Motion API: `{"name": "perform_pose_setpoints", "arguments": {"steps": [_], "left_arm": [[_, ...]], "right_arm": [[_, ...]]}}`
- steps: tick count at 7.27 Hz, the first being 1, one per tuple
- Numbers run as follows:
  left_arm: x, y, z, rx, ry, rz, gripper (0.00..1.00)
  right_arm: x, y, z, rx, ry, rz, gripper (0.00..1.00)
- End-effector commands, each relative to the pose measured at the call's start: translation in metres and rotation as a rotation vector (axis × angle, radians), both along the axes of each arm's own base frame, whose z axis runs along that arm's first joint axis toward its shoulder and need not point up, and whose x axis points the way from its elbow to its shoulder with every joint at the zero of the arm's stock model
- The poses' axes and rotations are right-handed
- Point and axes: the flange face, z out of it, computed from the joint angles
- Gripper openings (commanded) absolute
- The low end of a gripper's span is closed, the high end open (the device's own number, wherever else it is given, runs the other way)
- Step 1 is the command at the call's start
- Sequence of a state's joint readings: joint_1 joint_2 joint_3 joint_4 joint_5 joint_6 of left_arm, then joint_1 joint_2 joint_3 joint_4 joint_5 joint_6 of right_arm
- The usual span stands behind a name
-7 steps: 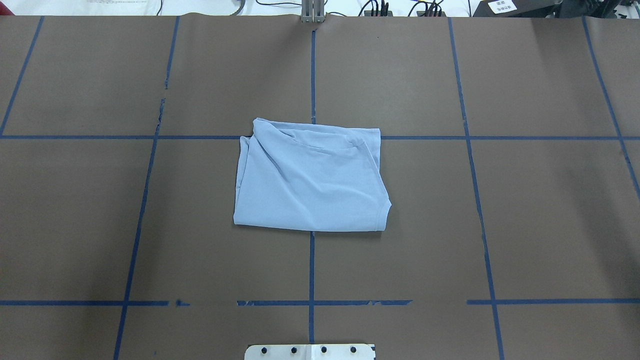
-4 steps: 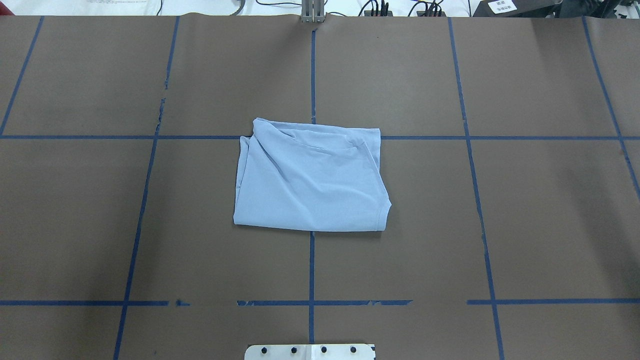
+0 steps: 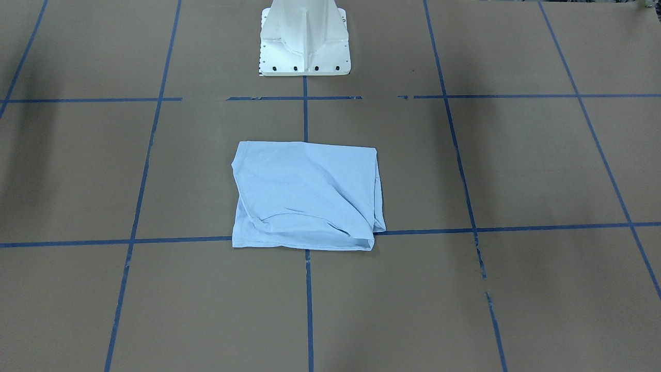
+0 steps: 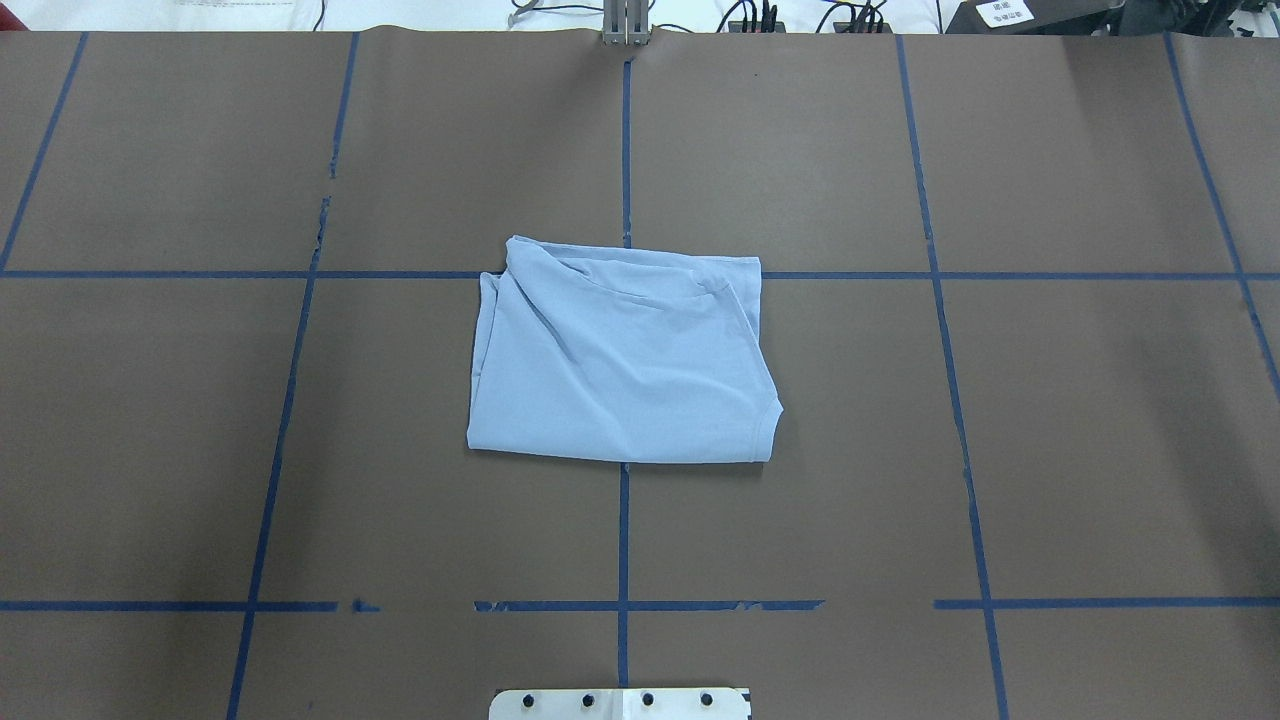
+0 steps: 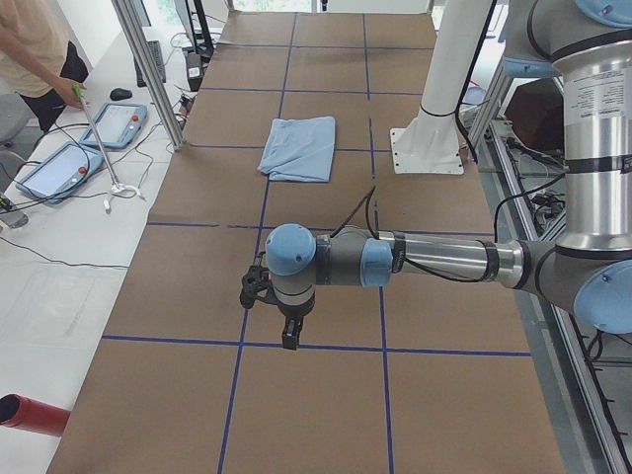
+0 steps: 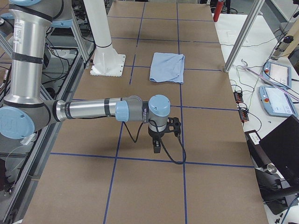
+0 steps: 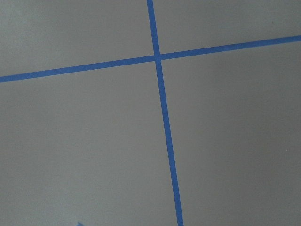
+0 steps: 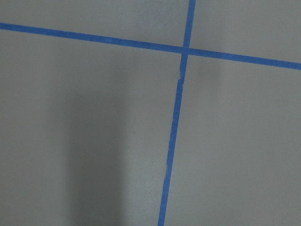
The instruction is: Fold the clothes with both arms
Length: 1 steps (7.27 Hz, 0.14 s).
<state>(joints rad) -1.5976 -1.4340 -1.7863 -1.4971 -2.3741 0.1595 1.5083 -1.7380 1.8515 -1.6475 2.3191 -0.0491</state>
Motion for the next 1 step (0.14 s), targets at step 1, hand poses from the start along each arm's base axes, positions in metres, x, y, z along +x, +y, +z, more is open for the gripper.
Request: {"name": "perform_pose_setpoints", "arguments": {"steps": [1], "left_arm": [[0.0002,-0.0002,-0.0004,0.001,-0.001,0.001,1.00]], "right_arm": [[-0.0001,0.0006,0.0007,-0.001,0.001,0.000,1.00]]}}
